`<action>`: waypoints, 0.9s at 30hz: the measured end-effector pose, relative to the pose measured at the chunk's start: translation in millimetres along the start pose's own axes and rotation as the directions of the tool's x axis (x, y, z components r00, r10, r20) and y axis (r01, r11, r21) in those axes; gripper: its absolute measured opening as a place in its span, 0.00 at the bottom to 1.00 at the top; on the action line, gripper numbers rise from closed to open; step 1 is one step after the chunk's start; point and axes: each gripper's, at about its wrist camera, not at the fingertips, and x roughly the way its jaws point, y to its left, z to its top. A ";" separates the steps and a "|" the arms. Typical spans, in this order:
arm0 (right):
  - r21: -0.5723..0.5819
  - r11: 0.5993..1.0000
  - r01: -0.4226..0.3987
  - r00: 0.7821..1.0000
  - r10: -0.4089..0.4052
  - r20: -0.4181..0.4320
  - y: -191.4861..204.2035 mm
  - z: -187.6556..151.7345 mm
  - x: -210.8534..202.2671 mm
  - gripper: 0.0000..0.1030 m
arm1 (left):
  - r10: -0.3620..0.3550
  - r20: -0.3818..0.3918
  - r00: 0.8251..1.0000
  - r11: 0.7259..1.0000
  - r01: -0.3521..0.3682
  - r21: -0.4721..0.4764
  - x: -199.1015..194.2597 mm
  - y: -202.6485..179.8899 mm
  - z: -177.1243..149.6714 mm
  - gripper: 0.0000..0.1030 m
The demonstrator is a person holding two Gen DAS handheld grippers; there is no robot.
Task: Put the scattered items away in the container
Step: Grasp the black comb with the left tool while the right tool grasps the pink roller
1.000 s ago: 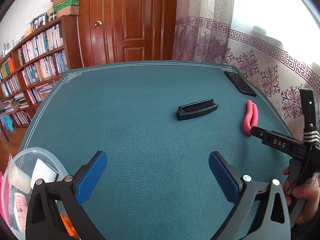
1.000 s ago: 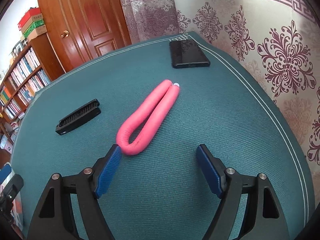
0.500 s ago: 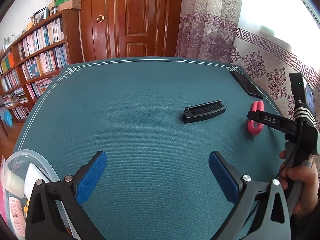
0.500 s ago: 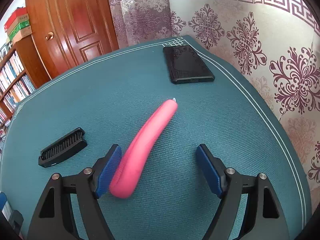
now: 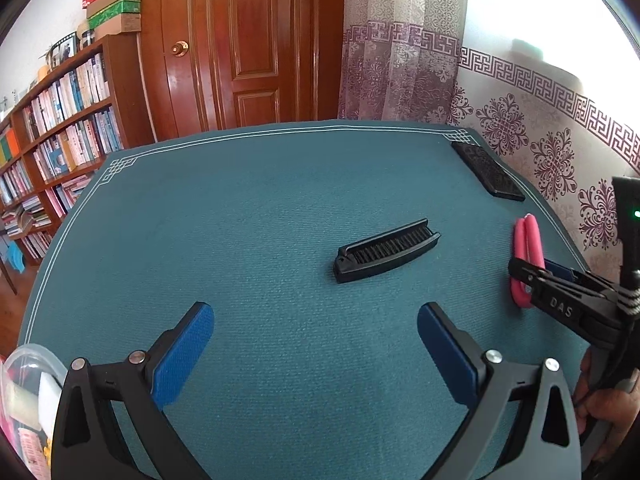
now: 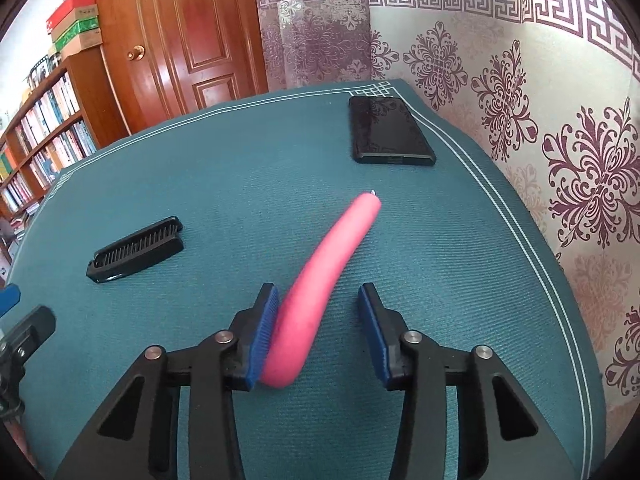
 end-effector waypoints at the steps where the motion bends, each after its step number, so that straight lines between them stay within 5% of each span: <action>1: 0.000 1.000 -0.010 1.000 0.010 0.002 -2.5 -1.7 -1.2 0.44 | 0.000 -0.007 1.000 1.000 0.000 0.009 4.8 -3.3 2.9 0.99; 14: 0.050 0.993 -0.108 0.994 0.108 0.003 -22.9 -6.0 -6.2 0.43 | 0.005 -0.066 0.998 0.994 0.002 0.113 56.6 -25.8 37.7 0.99; 19: 0.059 0.991 -0.118 0.993 0.118 0.001 -23.4 -5.3 -7.0 0.44 | -0.029 -0.081 0.996 0.980 0.044 0.194 64.7 -38.1 41.5 0.99; 27: 0.097 0.984 -0.147 0.989 0.147 0.004 -28.0 -6.6 -8.8 0.44 | 0.012 -0.087 0.996 0.955 0.014 0.295 83.0 -51.5 42.8 0.99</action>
